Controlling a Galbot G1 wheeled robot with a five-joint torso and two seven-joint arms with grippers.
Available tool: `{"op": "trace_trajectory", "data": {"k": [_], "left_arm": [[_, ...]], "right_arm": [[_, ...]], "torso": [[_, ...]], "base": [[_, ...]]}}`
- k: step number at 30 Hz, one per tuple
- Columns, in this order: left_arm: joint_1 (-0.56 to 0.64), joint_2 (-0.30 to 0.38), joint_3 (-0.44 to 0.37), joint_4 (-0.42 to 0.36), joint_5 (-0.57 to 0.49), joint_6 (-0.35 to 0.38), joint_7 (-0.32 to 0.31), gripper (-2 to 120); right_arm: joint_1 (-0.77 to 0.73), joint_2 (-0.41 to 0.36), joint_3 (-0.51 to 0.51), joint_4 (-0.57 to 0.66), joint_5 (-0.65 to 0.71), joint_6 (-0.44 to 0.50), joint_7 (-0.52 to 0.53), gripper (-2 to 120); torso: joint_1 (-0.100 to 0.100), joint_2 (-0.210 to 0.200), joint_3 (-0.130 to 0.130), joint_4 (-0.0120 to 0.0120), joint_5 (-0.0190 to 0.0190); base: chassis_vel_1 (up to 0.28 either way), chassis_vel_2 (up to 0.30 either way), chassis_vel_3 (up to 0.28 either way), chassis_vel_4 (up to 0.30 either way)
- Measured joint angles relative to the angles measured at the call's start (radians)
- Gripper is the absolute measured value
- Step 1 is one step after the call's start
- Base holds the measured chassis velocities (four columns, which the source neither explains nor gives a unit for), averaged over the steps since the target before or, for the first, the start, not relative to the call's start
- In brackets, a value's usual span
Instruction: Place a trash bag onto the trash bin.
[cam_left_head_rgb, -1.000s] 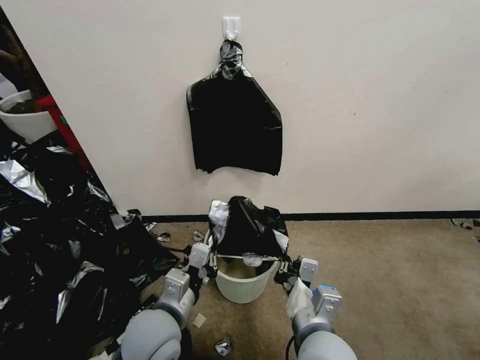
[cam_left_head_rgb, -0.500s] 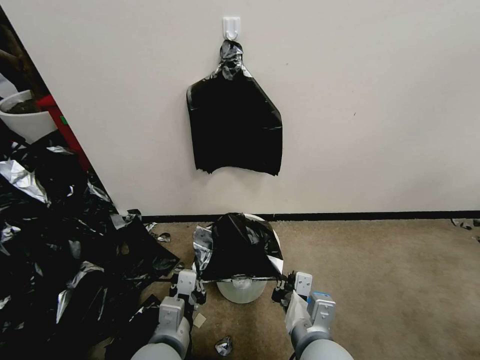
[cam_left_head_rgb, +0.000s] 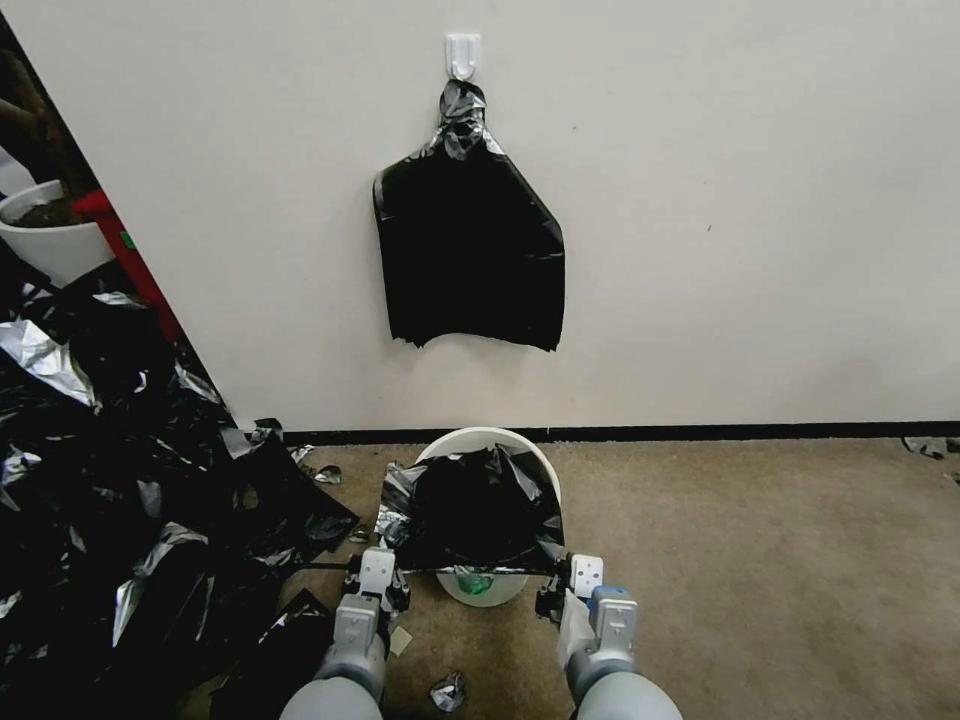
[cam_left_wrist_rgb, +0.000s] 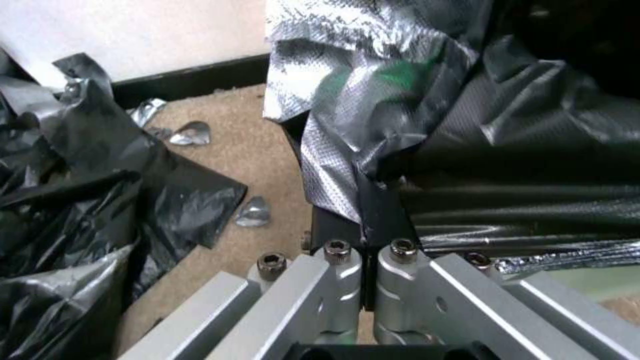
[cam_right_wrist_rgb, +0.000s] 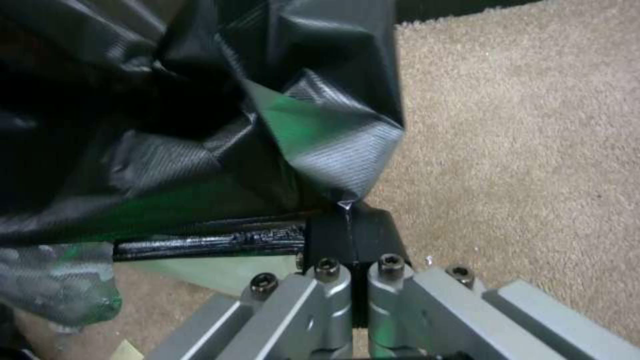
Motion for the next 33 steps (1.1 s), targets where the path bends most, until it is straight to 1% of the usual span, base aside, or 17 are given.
{"op": "trace_trajectory", "data": {"k": [2,7,9,13,15,16,18,20,21,24,25,26,27,28,29,32,33], "left_arm": [[-0.01,-0.008,-0.001,0.013,0.0,0.004,0.003,0],[-0.071,-0.059,-0.001,0.1,-0.006,0.03,0.025,0],[-0.08,-0.069,-0.001,0.114,-0.007,0.031,0.029,0],[-0.081,-0.078,-0.002,0.118,-0.01,0.031,0.038,0],[-0.065,-0.063,-0.003,0.089,-0.015,0.061,0.041,0],[-0.065,-0.063,-0.003,0.089,-0.015,0.061,0.041,0],[-0.045,-0.039,-0.01,0.056,-0.033,0.107,0.044,10],[-0.04,-0.033,-0.013,0.048,-0.037,0.116,0.045,12],[-0.023,-0.013,-0.022,0.024,-0.043,0.14,0.048,19],[0.02,0.031,-0.041,-0.038,-0.056,0.202,0.059,31],[0.02,0.031,-0.041,-0.038,-0.056,0.202,0.059,31],[0.037,0.051,-0.046,-0.066,-0.059,0.216,0.063,37],[0.047,0.062,-0.049,-0.082,-0.06,0.22,0.065,40],[0.061,0.078,-0.054,-0.107,-0.06,0.222,0.068,47],[0.061,0.078,-0.054,-0.107,-0.06,0.222,0.068,47],[0.087,0.102,-0.069,-0.163,-0.06,0.217,0.069,60],[0.087,0.102,-0.069,-0.163,-0.06,0.217,0.069,60]], "right_arm": [[0.004,0.003,0.002,-0.009,0.0,-0.007,-0.007,0],[0.037,0.022,0.019,-0.104,0.0,-0.019,-0.059,0],[0.04,0.025,0.026,-0.114,0.0,-0.019,-0.075,0],[0.034,0.025,0.042,-0.105,0.0,-0.02,-0.095,0],[0.016,0.011,0.052,-0.069,0.001,-0.027,-0.105,0],[0.016,0.011,0.052,-0.069,0.001,-0.027,-0.105,0],[-0.007,-0.013,0.054,-0.04,0.003,-0.03,-0.111,9],[-0.011,-0.017,0.054,-0.035,0.003,-0.03,-0.111,12],[-0.031,-0.038,0.052,-0.011,0.004,-0.028,-0.111,18],[-0.069,-0.08,0.044,0.05,0.003,-0.012,-0.097,30],[-0.069,-0.08,0.044,0.05,0.003,-0.012,-0.097,30],[-0.083,-0.096,0.04,0.078,0.003,-0.008,-0.087,37],[-0.093,-0.107,0.038,0.096,0.003,-0.006,-0.081,41],[-0.111,-0.125,0.036,0.126,0.003,-0.005,-0.074,45],[-0.111,-0.125,0.036,0.126,0.003,-0.005,-0.074,45],[-0.154,-0.152,0.041,0.191,-0.001,0.001,-0.068,61],[-0.154,-0.152,0.041,0.191,-0.001,0.001,-0.068,61]], "torso": [[0.0,0.0,0.0,0.0,0.0001],[0.0,0.0,0.0,0.0,0.0],[0.0,0.0,0.0,-0.0001,0.0001],[0.0,0.0,0.0,-0.0001,0.0001],[0.0,0.0,0.0,0.0,0.0],[0.0,0.0,0.0,0.0,0.0],[0.0,0.0,0.0,0.0,0.0001],[0.0,0.0,0.0,0.0,0.0],[0.0,0.0,0.0,-0.0001,0.0],[0.0,0.0,0.0,0.0,0.0001],[0.0,0.0,0.0,0.0,0.0001],[0.0,0.0,0.0,0.0,0.0],[0.0,0.0,0.0,0.0,0.0001],[0.0,0.0,0.0,0.0,0.0],[0.0,0.0,0.0,0.0,0.0],[0.0,0.0,0.0,0.0001,0.0],[0.0,0.0,0.0,0.0001,0.0]], "base": [[0.0,0.0,0.0,0.0],[0.0,0.0,0.0,0.0],[0.0,0.0,0.0,0.0],[0.0,0.0,0.0,0.0],[0.0,0.0,0.0,0.0],[0.0,0.0,0.0,0.0],[0.0,0.0,0.0,0.0],[0.0,0.0,0.0,0.0],[0.0,0.0,0.0,0.0],[0.0,0.0,0.0,0.0],[0.0,0.0,0.0,0.0],[0.0,0.0,0.0,0.0],[0.0,0.0,0.0,0.0],[0.0,0.0,0.0,0.0],[0.0,0.0,0.0,0.0],[0.0,0.0,0.0,0.0],[0.0,0.0,0.0,0.0]]}}
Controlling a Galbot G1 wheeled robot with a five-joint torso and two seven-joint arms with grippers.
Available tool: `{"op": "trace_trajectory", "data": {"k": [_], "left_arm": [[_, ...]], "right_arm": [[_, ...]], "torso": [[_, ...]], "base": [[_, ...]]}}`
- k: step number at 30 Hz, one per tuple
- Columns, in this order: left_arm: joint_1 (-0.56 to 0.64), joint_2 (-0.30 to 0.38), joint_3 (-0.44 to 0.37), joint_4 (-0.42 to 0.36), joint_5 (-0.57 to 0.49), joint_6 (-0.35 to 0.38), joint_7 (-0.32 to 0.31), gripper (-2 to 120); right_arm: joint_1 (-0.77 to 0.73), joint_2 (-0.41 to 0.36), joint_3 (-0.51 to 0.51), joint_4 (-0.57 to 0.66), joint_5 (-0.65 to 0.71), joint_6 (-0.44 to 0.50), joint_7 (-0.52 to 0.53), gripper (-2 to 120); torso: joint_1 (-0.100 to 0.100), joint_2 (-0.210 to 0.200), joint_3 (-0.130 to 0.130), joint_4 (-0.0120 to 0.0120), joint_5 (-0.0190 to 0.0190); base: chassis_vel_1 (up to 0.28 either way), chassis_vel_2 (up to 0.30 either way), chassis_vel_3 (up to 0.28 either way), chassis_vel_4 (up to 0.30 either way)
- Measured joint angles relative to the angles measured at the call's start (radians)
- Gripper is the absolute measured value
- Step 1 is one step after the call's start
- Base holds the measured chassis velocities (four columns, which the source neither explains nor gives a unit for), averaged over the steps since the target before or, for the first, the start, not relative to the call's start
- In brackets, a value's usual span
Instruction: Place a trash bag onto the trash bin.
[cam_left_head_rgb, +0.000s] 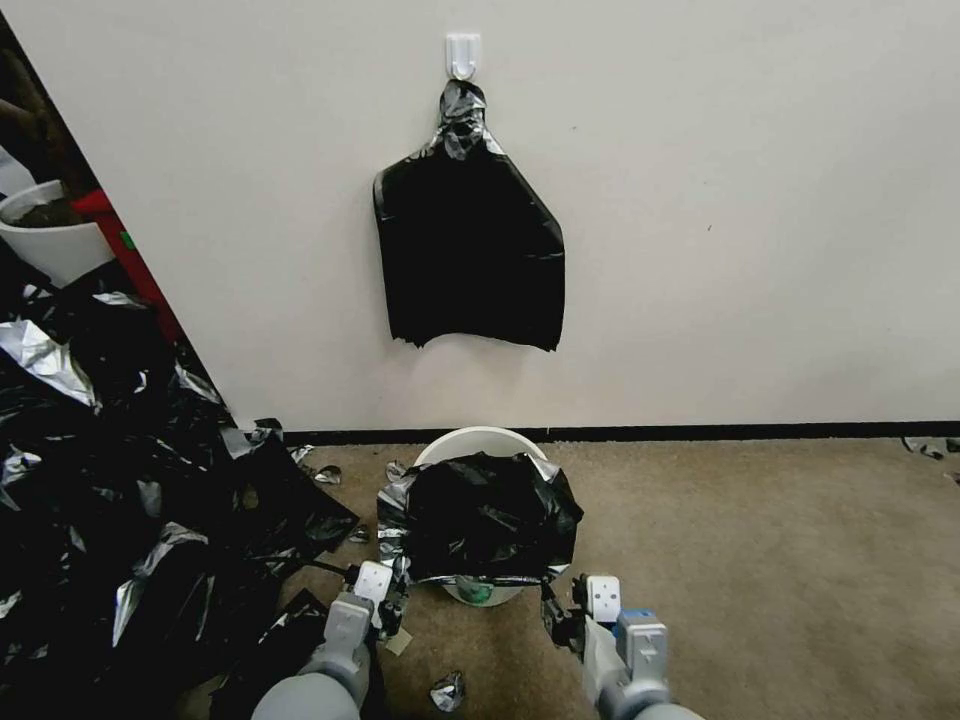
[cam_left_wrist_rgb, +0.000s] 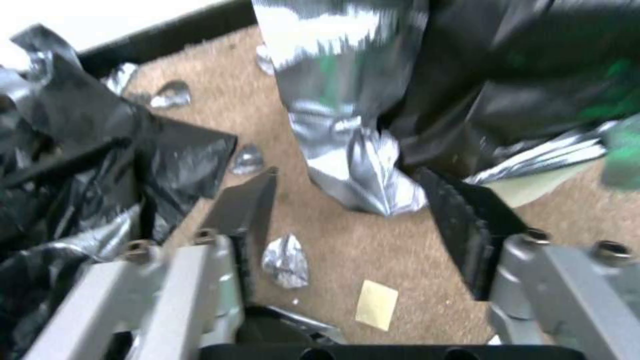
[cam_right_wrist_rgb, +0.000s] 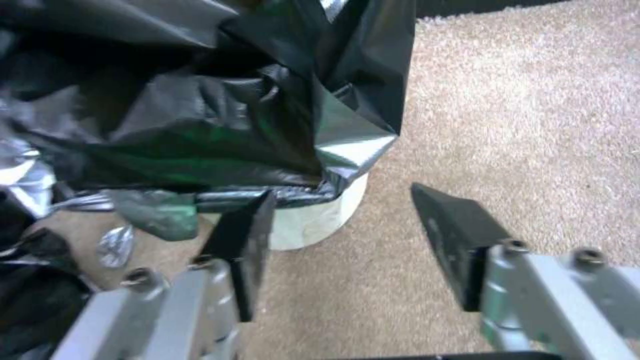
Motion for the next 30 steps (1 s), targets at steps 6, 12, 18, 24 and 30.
{"op": "trace_trajectory", "data": {"k": [6,12,18,24,30], "left_arm": [[0.034,0.005,-0.055,-0.13,0.021,-0.094,0.002,83],[-0.009,-0.041,-0.169,-0.186,0.113,-0.196,0.072,99],[-0.053,-0.127,-0.313,-0.131,0.137,-0.242,0.128,100],[-0.046,-0.227,-0.381,-0.104,0.128,-0.252,0.132,100],[-0.033,-0.251,-0.406,-0.097,0.12,-0.267,0.129,100]], "right_arm": [[-0.028,-0.001,0.089,0.082,-0.149,0.111,-0.128,82],[0.158,0.023,0.278,0.075,0.047,0.072,-0.369,99],[0.554,0.028,0.253,-0.201,0.253,-0.319,-0.536,100],[0.779,0.062,0.118,-0.47,0.107,-0.396,-0.728,100],[0.873,0.111,0.037,-0.734,-0.133,-0.397,-0.937,100]], "torso": [[0.0,0.0,0.0,-0.0002,0.0002],[0.0,0.0,0.0,-0.0003,0.0],[0.0,0.0,0.0,-0.0001,0.0001],[0.0,0.0,0.0,0.0002,-0.0001],[0.0,0.0,0.0,-0.0003,0.0003]], "base": [[0.0,0.0,0.0,0.0],[0.0,0.0,0.0,0.0],[0.0,0.0,0.0,0.0],[0.0,0.0,0.0,0.0],[0.0,0.0,0.0,0.0]]}}
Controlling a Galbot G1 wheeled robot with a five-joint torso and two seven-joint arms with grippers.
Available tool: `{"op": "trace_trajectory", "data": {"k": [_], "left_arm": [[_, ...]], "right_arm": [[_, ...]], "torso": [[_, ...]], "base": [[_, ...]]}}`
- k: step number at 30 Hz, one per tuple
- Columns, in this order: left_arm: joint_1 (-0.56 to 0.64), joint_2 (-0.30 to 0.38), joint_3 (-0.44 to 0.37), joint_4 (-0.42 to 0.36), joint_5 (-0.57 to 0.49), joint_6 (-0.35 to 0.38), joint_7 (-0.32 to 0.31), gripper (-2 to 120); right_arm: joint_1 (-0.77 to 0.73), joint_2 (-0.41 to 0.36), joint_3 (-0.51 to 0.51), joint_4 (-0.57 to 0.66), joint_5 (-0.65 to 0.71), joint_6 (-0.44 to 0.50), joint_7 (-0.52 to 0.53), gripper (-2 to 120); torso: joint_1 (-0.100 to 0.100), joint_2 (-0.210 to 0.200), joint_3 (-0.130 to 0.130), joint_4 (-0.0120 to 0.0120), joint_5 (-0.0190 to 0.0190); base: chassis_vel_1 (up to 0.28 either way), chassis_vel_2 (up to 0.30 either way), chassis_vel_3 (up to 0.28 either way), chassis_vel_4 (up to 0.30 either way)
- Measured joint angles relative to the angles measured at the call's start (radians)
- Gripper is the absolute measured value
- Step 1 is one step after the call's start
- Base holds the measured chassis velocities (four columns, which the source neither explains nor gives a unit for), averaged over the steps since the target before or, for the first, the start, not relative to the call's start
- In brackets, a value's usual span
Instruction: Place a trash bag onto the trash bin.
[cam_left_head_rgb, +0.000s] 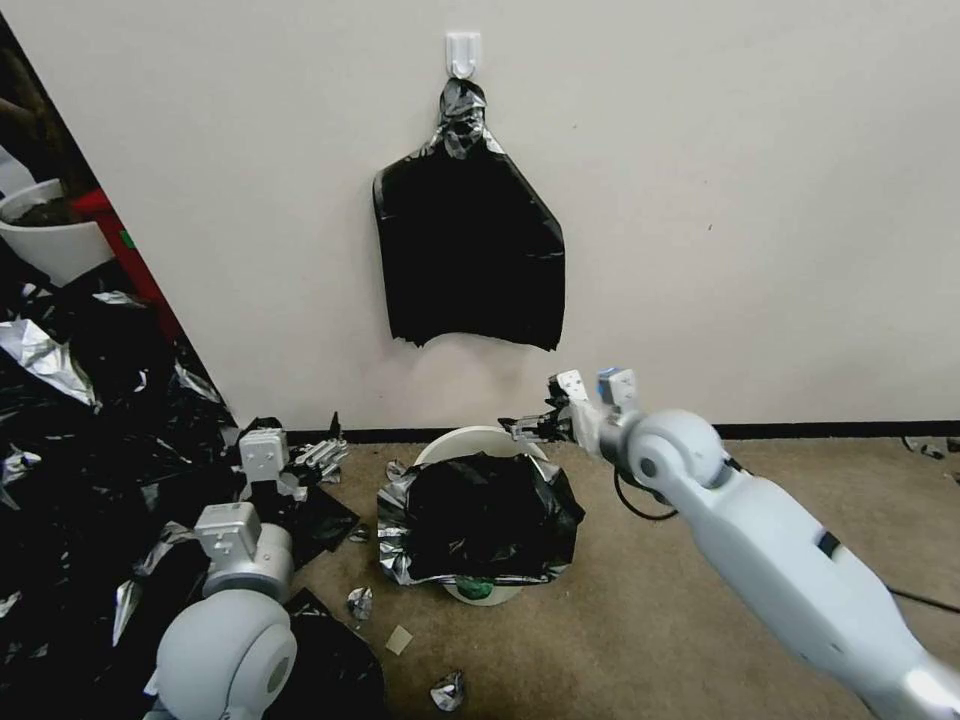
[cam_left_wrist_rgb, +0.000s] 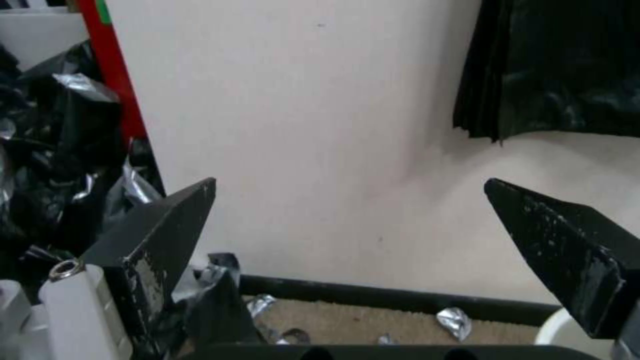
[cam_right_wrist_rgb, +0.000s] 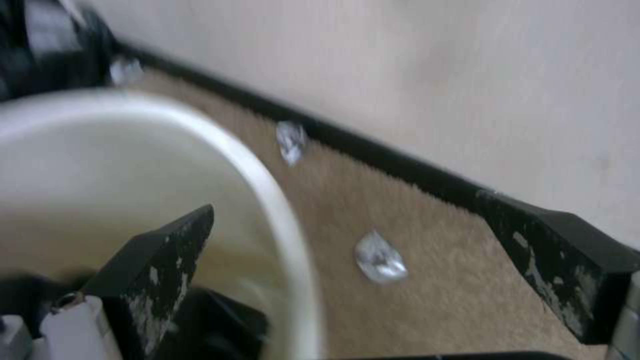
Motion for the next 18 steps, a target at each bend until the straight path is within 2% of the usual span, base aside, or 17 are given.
{"op": "trace_trajectory", "data": {"k": [2,3,9,11,13,16,18], "left_arm": [[0.0,-0.001,-0.001,0.0,0.0,-0.001,0.0,100],[0.002,-0.007,-0.004,0.0,0.0,-0.006,-0.002,100],[0.014,-0.023,0.0,0.0,0.0,-0.015,-0.003,100],[0.016,-0.035,0.009,0.006,0.003,-0.025,-0.004,100],[0.016,-0.037,0.011,0.008,0.005,-0.028,-0.004,100],[0.015,-0.04,0.017,0.011,0.009,-0.033,-0.006,100],[0.015,-0.04,0.018,0.012,0.01,-0.034,-0.006,100]], "right_arm": [[0.002,0.004,0.001,-0.017,-0.035,0.0,-0.04,100],[0.006,0.023,0.013,-0.061,-0.146,0.001,-0.158,100],[0.011,0.046,0.018,-0.097,-0.207,0.004,-0.207,97],[0.012,0.058,0.016,-0.104,-0.206,0.006,-0.208,81],[0.011,0.061,0.016,-0.104,-0.202,0.006,-0.206,80],[0.005,0.072,0.016,-0.1,-0.183,0.008,-0.187,63],[0.004,0.073,0.016,-0.098,-0.18,0.008,-0.182,61]], "torso": [[0.0,0.0,0.0,0.0,0.0],[0.0,0.0,0.0,0.0,-0.0001],[0.0,0.0,0.0,0.0002,-0.0001],[0.0,0.0,0.0,0.0001,-0.0003],[0.0,0.0,0.0,0.0001,-0.0003],[0.0,0.0,0.0,0.0001,-0.0003],[0.0,0.0,0.0,0.0002,-0.0003]], "base": [[0.0,0.0,0.0,0.0],[0.0,0.0,0.0,0.0],[0.0,0.0,0.0,0.0],[0.0,0.0,0.0,0.0],[0.0,0.0,0.0,0.0],[0.0,0.0,0.0,0.0],[0.0,0.0,0.0,0.0]]}}
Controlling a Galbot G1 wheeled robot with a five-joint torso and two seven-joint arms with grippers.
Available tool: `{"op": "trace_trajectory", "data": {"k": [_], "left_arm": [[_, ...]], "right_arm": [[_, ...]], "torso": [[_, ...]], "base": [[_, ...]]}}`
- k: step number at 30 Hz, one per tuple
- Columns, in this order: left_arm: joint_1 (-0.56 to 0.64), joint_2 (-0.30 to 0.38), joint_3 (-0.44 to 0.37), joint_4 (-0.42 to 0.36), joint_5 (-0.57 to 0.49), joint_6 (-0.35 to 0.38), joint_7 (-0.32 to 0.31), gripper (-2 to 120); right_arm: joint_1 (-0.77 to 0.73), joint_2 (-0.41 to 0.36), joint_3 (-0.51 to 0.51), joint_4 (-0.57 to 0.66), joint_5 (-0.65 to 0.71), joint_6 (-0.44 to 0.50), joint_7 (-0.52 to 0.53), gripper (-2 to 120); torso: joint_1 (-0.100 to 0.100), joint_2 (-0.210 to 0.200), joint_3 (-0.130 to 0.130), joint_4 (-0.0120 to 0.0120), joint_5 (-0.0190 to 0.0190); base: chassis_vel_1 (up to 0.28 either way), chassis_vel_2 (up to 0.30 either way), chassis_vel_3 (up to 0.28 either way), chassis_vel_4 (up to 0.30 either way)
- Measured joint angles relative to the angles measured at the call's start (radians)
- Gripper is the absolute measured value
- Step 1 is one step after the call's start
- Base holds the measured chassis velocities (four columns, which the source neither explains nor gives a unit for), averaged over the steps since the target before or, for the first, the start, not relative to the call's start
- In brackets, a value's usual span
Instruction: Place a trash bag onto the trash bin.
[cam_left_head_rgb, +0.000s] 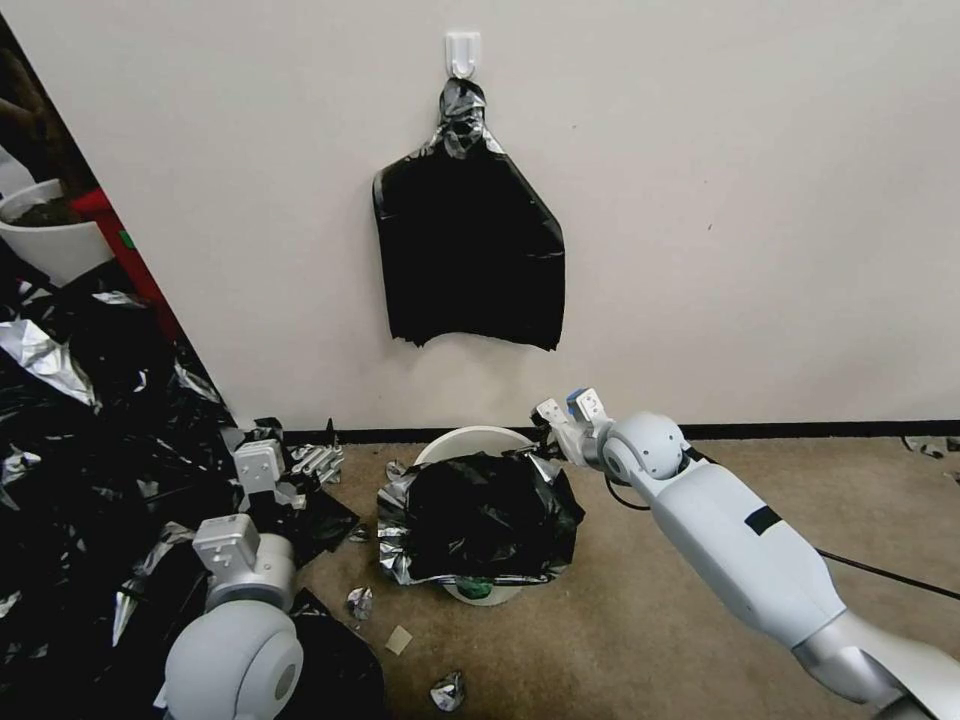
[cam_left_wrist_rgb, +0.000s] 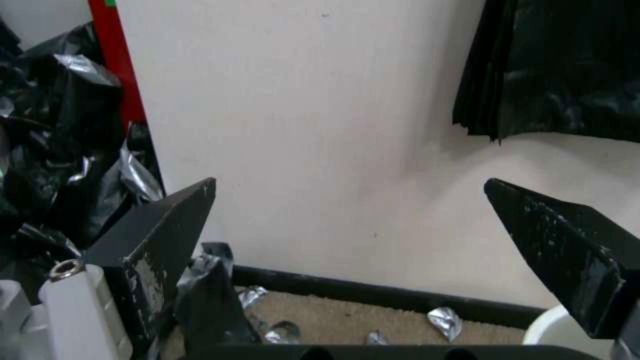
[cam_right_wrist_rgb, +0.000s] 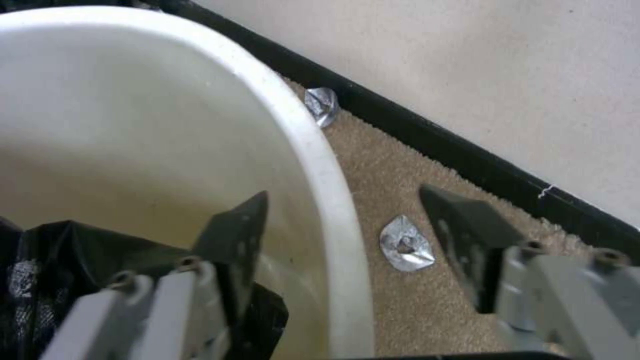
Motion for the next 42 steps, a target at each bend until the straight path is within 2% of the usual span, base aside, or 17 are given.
{"op": "trace_trajectory", "data": {"k": [2,8,9,10,12,13,15,16,18,19,20,22,23,24,26,30,42], "left_arm": [[-0.002,-0.002,0.004,0.003,0.001,-0.002,-0.002,100],[-0.006,-0.008,0.013,0.003,0.002,-0.002,-0.003,100],[-0.006,-0.008,0.013,0.004,0.003,-0.002,-0.003,100],[-0.006,-0.008,0.013,0.004,0.003,-0.002,-0.003,100],[-0.009,-0.007,0.013,0.009,0.002,-0.002,-0.004,100],[-0.009,-0.007,0.013,0.009,0.002,-0.002,-0.004,100],[-0.012,-0.007,0.009,0.009,-0.004,-0.002,-0.005,100],[-0.012,-0.007,0.009,0.009,-0.004,-0.002,-0.005,100],[-0.014,-0.008,0.004,0.005,-0.017,0.0,-0.01,100],[-0.016,-0.007,-0.001,0.004,-0.023,0.001,-0.02,100],[-0.017,-0.006,-0.005,0.004,-0.025,0.001,-0.023,100],[-0.017,-0.006,-0.006,0.004,-0.026,0.001,-0.024,100],[-0.017,-0.005,-0.01,0.006,-0.029,0.001,-0.026,100],[-0.017,-0.004,-0.012,0.007,-0.03,0.001,-0.028,100],[-0.017,-0.004,-0.012,0.007,-0.03,0.001,-0.028,100],[-0.017,-0.005,-0.009,0.007,-0.031,0.002,-0.029,100],[0.003,-0.001,-0.012,-0.002,-0.03,-0.005,-0.035,100]], "right_arm": [[-0.014,0.006,0.0,0.008,0.017,0.0,0.039,49],[-0.053,0.016,0.005,0.035,0.109,0.002,0.195,30],[-0.071,0.016,0.005,0.064,0.187,0.002,0.282,24],[-0.077,0.016,0.005,0.075,0.214,0.003,0.307,24],[-0.123,0.012,0.005,0.167,0.373,0.011,0.494,13],[-0.123,0.012,0.005,0.167,0.373,0.011,0.494,13],[-0.178,0.004,0.004,0.246,0.471,0.088,0.69,7],[-0.178,0.004,0.004,0.246,0.471,0.088,0.69,7],[-0.228,0.004,0.005,0.296,0.546,0.177,0.841,7],[-0.272,0.017,0.017,0.333,0.628,0.276,0.991,7],[-0.294,0.029,0.027,0.351,0.668,0.336,1.064,7],[-0.303,0.035,0.031,0.357,0.684,0.368,1.097,7],[-0.344,0.064,0.053,0.387,0.728,0.478,1.198,7],[-0.375,0.084,0.067,0.41,0.738,0.534,1.25,7],[-0.39,0.094,0.073,0.422,0.736,0.555,1.273,7],[-0.479,0.18,0.112,0.482,0.659,0.631,1.456,7],[-0.578,0.247,0.118,0.506,0.508,0.668,1.507,10]], "torso": [[0.0,0.0,0.0,0.0,0.0],[0.0,0.0,0.0,0.0,0.0001],[0.0,0.0,0.0,-0.0001,0.0001],[0.0,0.0,0.0,-0.0001,0.0001],[0.0,0.0,0.0,0.0002,0.0001],[0.0,0.0,0.0,0.0002,0.0001],[0.0,0.0,0.0,0.0002,0.0001],[0.0,0.0,0.0,0.0002,0.0001],[0.0,0.0,0.0,-0.0001,-0.0003],[0.0,0.0,0.0,-0.0002,0.0003],[0.0,0.0,0.0,-0.0001,-0.0001],[0.0,0.0,0.0,0.0,-0.0003],[0.0,0.0,0.0,0.0,0.0001],[0.0,0.0,0.0,0.0,0.0001],[0.0,0.0,0.0,0.0,0.0],[0.0,0.0,0.0,0.0,-0.0002],[0.0,0.0,0.0,0.0001,0.0002]], "base": [[0.0,0.0,0.0,0.0],[0.0,0.0,0.0,0.0],[0.0,0.0,0.0,0.0],[0.0,0.0,0.0,0.0],[0.0,0.0,0.0,0.0],[0.0,0.0,0.0,0.0],[0.0,0.0,0.0,0.0],[0.0,0.0,0.0,0.0],[0.0,0.0,0.0,0.0],[0.0,0.0,0.0,0.0],[0.0,0.0,0.0,0.0],[0.0,0.0,0.0,0.0],[0.0,0.0,0.0,0.0],[0.0,0.0,0.0,0.0],[0.0,0.0,0.0,0.0],[0.0,0.0,0.0,0.0],[0.0,0.0,0.0,0.0]]}}
